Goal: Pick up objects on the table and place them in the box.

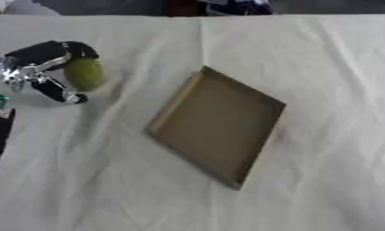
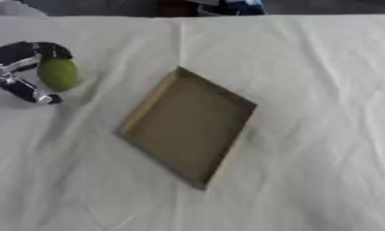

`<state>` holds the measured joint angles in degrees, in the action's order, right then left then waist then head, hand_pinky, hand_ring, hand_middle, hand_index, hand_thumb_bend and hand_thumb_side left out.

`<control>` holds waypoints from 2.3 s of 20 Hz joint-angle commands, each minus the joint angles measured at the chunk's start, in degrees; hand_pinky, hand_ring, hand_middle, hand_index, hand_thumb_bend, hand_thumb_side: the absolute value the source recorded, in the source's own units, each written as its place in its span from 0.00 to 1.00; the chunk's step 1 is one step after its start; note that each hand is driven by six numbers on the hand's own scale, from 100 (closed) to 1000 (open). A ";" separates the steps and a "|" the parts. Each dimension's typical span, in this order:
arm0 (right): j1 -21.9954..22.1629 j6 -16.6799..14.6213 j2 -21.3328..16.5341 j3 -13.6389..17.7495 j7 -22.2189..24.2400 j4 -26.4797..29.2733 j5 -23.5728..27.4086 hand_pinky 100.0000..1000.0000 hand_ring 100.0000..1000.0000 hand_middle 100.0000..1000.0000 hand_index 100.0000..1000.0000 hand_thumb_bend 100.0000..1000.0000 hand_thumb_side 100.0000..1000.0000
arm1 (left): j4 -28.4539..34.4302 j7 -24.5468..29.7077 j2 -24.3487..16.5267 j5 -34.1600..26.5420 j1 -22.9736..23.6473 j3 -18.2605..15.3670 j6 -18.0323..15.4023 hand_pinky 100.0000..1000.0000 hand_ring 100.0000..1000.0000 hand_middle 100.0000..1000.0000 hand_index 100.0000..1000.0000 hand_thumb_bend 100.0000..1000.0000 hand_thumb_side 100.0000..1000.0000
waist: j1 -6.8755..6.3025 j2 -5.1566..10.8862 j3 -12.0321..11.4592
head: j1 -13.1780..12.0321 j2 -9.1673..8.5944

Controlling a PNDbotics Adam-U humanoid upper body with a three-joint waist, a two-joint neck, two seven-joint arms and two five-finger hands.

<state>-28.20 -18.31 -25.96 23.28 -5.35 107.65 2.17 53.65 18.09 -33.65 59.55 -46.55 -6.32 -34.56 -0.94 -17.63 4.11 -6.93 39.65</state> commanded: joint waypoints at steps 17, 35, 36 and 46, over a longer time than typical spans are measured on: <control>-0.17 0.11 -0.55 0.47 0.55 0.26 0.74 0.71 0.60 0.59 0.73 0.00 0.22 | -3.32 -7.53 -0.59 6.25 -2.61 -2.56 4.76 0.46 0.48 0.54 0.70 0.30 0.01 | 0.24 0.76 0.31 | -0.19 -1.40; -0.02 0.20 -0.47 0.52 0.26 0.52 0.84 0.71 0.60 0.58 0.73 0.00 0.21 | 4.92 -32.50 -0.32 18.41 -2.67 -0.54 0.82 0.24 0.24 0.32 0.45 0.71 0.00 | 0.40 1.18 -0.02 | -0.05 -0.95; -0.03 0.19 -0.46 0.50 0.26 0.54 0.84 0.71 0.60 0.58 0.73 0.00 0.21 | 5.62 -32.57 -0.20 18.18 -2.70 -0.32 0.19 0.24 0.24 0.32 0.45 0.71 0.00 | 0.41 1.21 -0.03 | -0.04 -0.89; -0.21 0.24 -0.48 0.48 -0.25 0.93 0.73 0.70 0.60 0.58 0.72 0.00 0.20 | 15.80 -27.33 2.49 6.73 -4.22 5.13 -7.45 0.26 0.23 0.33 0.46 0.69 0.00 | 0.45 1.63 0.40 | 0.05 -0.42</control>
<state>-27.72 -18.10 -25.24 23.32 -5.25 107.53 2.69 67.07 -9.89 -30.56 68.22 -49.34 -1.72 -41.08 -0.57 -17.56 4.43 -6.95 38.98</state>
